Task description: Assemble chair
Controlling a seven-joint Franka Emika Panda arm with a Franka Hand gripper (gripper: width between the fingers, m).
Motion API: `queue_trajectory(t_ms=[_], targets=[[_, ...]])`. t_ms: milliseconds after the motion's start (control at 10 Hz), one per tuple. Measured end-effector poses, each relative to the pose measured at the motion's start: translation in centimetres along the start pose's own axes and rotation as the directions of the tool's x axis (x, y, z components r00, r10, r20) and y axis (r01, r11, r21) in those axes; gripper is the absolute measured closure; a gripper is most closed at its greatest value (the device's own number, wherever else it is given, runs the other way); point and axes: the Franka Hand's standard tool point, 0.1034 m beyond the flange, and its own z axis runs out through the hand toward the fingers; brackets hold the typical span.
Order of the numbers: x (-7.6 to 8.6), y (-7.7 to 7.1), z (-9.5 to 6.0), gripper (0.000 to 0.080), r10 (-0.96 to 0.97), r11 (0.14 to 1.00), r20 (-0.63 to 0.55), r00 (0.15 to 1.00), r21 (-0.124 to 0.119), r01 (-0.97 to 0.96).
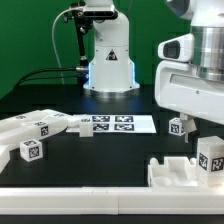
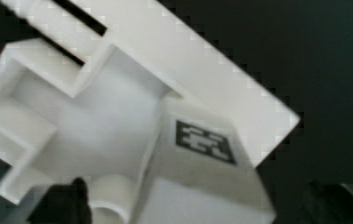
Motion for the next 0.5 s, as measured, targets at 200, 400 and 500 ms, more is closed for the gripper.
queue_trajectory(t_ms=[200,400,500], targets=[[-0.86,-0.21,-0.06,0.0155,-0.283,0.959,-0.013,0.959,-0.010,0.282],[-0.57,0.05,0.08,0.0151,-0.425,0.905,-0.011,0.905,-0.015,0.425],[-0.50,0.11,0.07,0.0150,-0.514,0.858,-0.010,0.858,-0.021,0.513]])
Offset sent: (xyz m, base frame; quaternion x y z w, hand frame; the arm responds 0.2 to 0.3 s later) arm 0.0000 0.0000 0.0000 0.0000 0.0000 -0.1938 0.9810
